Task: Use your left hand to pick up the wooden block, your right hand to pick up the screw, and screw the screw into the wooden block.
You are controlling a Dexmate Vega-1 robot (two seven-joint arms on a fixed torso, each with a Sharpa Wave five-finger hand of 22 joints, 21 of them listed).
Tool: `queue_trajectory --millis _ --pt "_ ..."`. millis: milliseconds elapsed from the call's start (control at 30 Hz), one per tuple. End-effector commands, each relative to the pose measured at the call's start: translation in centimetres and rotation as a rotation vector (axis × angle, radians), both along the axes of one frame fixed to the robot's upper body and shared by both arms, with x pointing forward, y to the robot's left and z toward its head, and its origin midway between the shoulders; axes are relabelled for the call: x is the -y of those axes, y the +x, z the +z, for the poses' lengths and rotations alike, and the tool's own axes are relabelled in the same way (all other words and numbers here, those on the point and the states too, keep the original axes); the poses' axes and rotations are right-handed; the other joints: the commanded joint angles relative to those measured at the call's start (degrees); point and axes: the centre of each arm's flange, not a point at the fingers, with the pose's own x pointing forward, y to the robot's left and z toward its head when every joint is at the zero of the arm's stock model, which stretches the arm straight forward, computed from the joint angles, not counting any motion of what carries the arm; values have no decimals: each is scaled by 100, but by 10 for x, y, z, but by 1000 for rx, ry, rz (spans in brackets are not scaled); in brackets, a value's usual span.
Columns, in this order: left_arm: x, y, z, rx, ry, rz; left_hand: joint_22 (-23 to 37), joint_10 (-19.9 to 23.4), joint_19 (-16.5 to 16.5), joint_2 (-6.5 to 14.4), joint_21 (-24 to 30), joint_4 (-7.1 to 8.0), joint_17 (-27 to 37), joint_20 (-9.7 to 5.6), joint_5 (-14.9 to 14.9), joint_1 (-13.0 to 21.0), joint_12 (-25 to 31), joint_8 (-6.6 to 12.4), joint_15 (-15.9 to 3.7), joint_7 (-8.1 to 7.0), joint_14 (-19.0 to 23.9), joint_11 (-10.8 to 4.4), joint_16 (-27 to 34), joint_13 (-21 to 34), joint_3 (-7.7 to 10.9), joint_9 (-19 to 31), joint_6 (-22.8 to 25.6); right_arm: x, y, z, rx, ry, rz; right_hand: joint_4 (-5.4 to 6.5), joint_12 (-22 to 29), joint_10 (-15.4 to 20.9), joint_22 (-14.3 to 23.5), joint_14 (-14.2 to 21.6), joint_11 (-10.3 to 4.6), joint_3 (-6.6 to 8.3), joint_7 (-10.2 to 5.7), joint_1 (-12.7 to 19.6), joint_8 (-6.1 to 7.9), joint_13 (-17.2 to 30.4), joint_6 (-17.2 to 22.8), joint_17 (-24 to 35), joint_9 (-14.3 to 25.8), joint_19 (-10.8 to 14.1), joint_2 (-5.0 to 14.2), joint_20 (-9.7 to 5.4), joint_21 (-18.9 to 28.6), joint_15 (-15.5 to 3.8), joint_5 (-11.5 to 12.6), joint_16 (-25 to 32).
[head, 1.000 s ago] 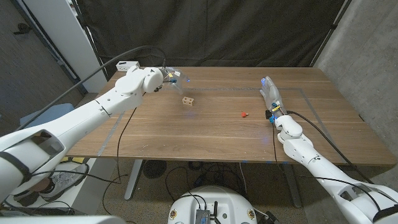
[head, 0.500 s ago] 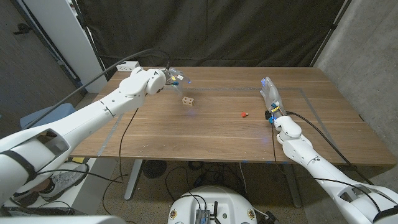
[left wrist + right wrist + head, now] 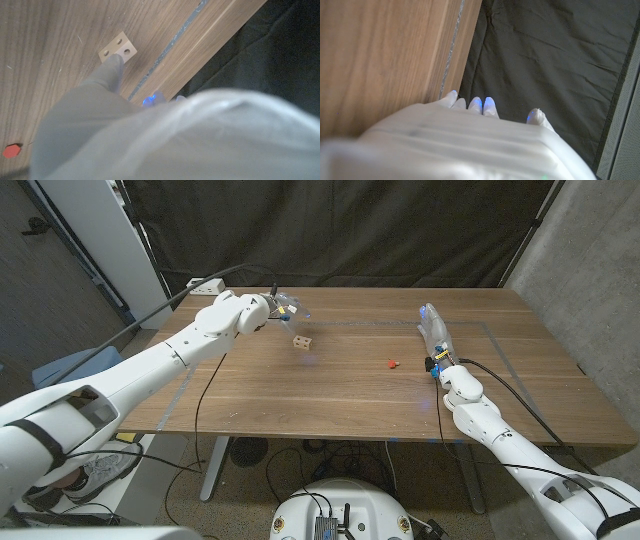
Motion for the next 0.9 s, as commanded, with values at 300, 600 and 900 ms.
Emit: queue_trajectory --millis 300,600,900 --pt "8 15 -14 -38 22 -24 12 73 -305 -28 42 23 24 41 -16 182 73 73 3 -20 24 -23 39 38 12 14 77 2 0 0 -3 0 -15 7 46 -2 26 30 -16 33 -29 41 9 18 36 7 19 -41 18 -147 -11 -120 35 29" --pt "9 23 -17 -46 23 -25 12 161 -290 -68 50 44 25 43 -17 232 117 110 -30 -26 101 -45 66 59 -33 16 165 2 0 -3 -9 6 -24 8 43 -5 26 30 -20 34 -32 38 5 18 33 8 20 -42 15 -143 -10 -117 32 29" --pt "11 27 -21 -43 29 -24 14 321 -238 -43 68 107 27 41 -20 237 192 148 -87 -29 235 -34 99 96 -95 18 310 4 0 -3 -14 7 -31 9 40 -9 26 27 -21 36 -34 35 0 18 22 10 20 -43 14 -144 -9 -105 30 29"
